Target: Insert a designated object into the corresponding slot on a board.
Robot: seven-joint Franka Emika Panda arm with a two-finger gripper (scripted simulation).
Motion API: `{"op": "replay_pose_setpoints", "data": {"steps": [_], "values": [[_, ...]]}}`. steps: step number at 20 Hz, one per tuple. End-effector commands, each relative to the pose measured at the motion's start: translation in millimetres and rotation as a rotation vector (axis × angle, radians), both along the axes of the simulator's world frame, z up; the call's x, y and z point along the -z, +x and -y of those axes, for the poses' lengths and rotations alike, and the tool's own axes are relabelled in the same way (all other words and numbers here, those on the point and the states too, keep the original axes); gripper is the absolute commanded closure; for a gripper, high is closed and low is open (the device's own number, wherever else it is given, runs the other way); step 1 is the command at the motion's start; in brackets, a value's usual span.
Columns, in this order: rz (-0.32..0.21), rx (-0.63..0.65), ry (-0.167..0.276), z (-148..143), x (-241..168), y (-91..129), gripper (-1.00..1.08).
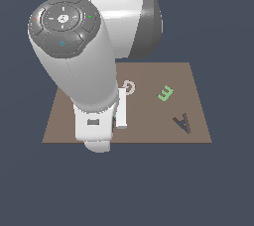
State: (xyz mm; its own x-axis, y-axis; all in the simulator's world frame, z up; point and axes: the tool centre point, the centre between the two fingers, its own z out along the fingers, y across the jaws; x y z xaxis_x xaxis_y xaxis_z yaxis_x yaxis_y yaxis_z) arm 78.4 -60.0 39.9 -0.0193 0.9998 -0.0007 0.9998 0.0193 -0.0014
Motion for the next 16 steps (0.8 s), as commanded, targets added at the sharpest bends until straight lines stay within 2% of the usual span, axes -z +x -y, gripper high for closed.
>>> {"op": "replay_pose_setpoints", "data": {"steps": [1,8,9,16], "values": [[0.0,-0.009,0.0,-0.5,-0.2,-0.4,1.08],[0.002,-0.009,-0.002,-0.3,9.9,-0.7,1.08],[0.002,-0.009,-0.002,-0.3,9.9,-0.7,-0.92],[0.002,-0.009,-0.002,-0.3,9.9,-0.7,-0.92]]}}
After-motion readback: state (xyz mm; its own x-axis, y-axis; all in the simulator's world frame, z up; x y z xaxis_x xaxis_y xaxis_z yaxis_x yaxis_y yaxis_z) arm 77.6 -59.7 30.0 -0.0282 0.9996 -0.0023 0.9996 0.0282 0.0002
